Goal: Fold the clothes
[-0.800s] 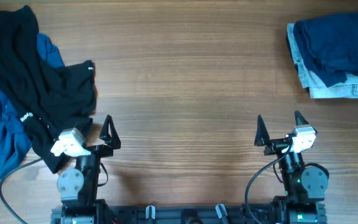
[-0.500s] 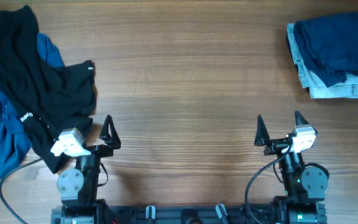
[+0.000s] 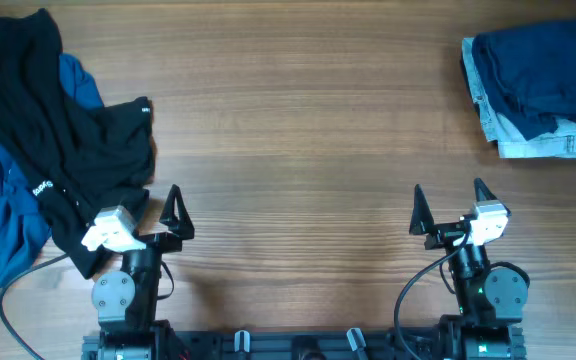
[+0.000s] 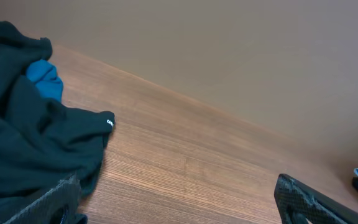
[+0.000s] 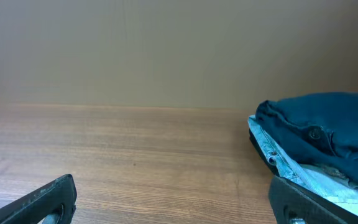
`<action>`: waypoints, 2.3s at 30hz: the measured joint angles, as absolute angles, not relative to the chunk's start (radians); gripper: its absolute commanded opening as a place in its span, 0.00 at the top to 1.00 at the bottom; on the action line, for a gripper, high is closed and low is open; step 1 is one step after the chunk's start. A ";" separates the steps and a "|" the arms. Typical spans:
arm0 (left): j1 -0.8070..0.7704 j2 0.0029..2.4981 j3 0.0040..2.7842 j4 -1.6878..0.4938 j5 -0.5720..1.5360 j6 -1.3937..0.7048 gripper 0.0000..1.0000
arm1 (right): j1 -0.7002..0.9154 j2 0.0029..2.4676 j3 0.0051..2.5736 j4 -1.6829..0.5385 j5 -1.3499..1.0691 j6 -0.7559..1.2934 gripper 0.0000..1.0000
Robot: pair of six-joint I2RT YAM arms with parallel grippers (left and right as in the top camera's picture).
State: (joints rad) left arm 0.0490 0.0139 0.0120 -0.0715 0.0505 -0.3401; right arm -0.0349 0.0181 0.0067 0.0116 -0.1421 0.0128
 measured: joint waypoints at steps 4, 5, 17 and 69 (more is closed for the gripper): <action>0.049 0.014 0.012 -0.072 0.050 -0.340 0.00 | -0.035 0.018 0.007 0.012 -0.142 0.013 0.00; 0.049 0.014 0.012 -0.072 0.050 -0.340 0.00 | -0.035 0.018 0.007 0.012 -0.142 0.013 0.00; 0.049 0.016 0.007 0.104 0.051 -0.414 0.00 | -0.035 0.018 0.006 0.139 -0.142 0.463 0.00; 0.073 1.375 1.156 -0.618 0.182 -0.112 0.00 | -0.040 1.441 1.143 -0.443 -0.398 0.248 0.00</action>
State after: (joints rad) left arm 0.0727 1.3754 1.1557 -0.6182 0.1822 -0.1116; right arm -0.0399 1.4410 1.1435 -0.4427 -0.3977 0.2478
